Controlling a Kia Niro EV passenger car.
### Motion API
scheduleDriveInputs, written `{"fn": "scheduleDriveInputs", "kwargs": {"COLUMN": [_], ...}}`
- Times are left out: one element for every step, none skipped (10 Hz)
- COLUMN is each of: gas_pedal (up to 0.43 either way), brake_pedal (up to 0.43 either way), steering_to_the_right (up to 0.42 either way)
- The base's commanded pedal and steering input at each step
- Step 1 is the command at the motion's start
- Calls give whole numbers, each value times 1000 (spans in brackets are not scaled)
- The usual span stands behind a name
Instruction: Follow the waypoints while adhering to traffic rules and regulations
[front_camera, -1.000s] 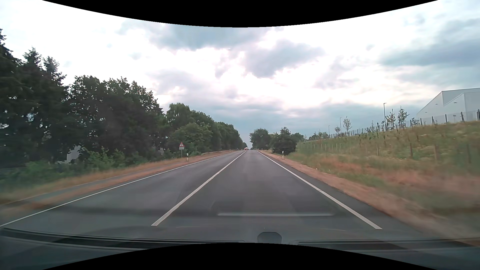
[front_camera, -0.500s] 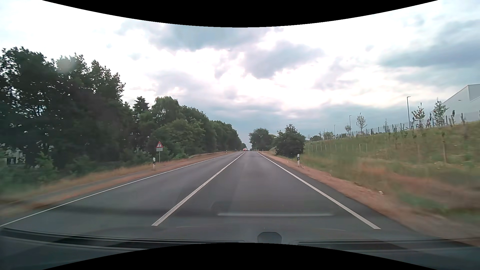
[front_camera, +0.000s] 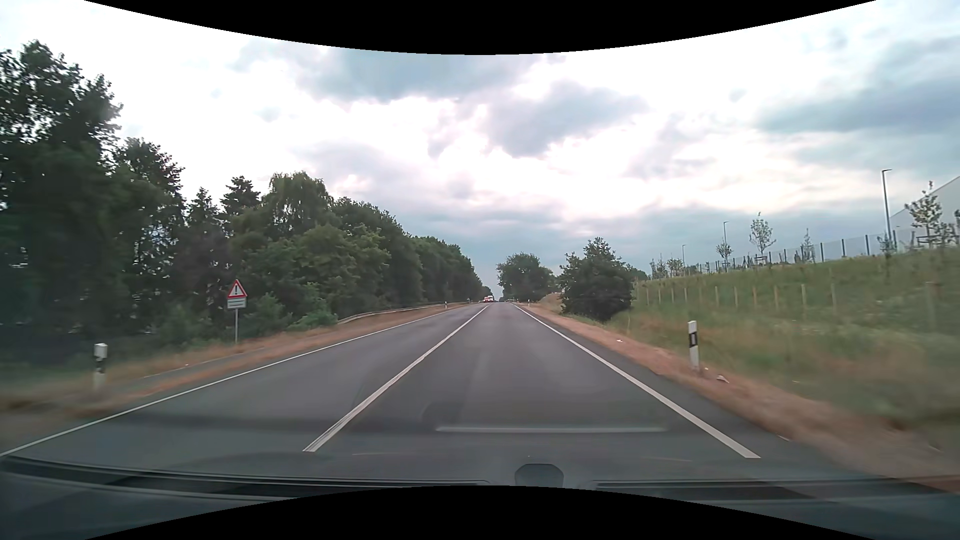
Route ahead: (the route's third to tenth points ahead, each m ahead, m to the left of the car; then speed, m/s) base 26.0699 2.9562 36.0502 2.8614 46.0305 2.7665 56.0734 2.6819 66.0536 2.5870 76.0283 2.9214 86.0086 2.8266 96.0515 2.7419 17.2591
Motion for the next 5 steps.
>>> {"fn": "scheduleDriveInputs", "kwargs": {"gas_pedal": [228, 228, 228, 228, 228], "brake_pedal": [0, 0, 0, 0, 0], "steering_to_the_right": [-4, -4, -4, -4, -4]}}
